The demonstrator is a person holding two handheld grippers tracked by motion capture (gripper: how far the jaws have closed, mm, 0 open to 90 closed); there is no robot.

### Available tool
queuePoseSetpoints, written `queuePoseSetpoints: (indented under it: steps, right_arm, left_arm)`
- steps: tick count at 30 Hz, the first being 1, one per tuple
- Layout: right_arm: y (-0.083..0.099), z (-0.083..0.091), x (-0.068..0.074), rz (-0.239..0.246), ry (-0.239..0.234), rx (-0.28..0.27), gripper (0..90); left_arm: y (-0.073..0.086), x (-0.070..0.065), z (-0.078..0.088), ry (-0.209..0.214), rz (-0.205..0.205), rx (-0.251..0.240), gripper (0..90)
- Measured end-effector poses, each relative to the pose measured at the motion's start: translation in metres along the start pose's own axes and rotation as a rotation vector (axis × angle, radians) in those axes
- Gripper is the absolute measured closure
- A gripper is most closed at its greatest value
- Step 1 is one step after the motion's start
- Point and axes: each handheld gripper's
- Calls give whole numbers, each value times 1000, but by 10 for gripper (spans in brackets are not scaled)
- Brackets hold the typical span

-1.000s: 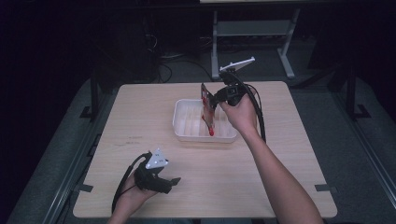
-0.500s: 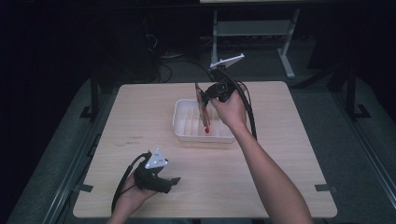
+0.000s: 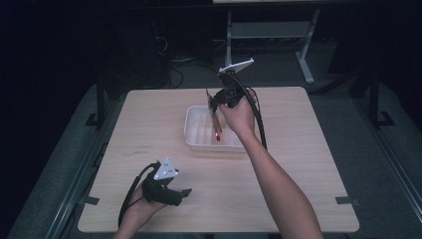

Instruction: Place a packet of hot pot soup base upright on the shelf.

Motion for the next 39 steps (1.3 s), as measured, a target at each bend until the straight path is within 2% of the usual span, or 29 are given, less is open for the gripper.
queuePoseSetpoints:
  steps: [14, 27, 35, 39]
  right_arm:
    - [-6, -15, 5, -22, -5, -7, 891]
    - [-5, -27, -2, -33, 21, 0, 891]
    - [-2, -32, -2, -10, 42, 28, 889]
    - [1, -32, -4, -9, 33, 39, 888]
  left_arm:
    - [0, 0, 1, 0, 1, -1, 212]
    - [0, 1, 1, -1, -1, 2, 213]
    - [0, 0, 1, -1, 0, -1, 213]
    - [0, 1, 1, -1, 0, 1, 212]
Point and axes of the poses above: each handheld gripper's, and its own axes: z roughly backward along the jaws, y roughly out of its underside, x roughly to its left, and after that the axes turned 3 degrees about -x, right-handed
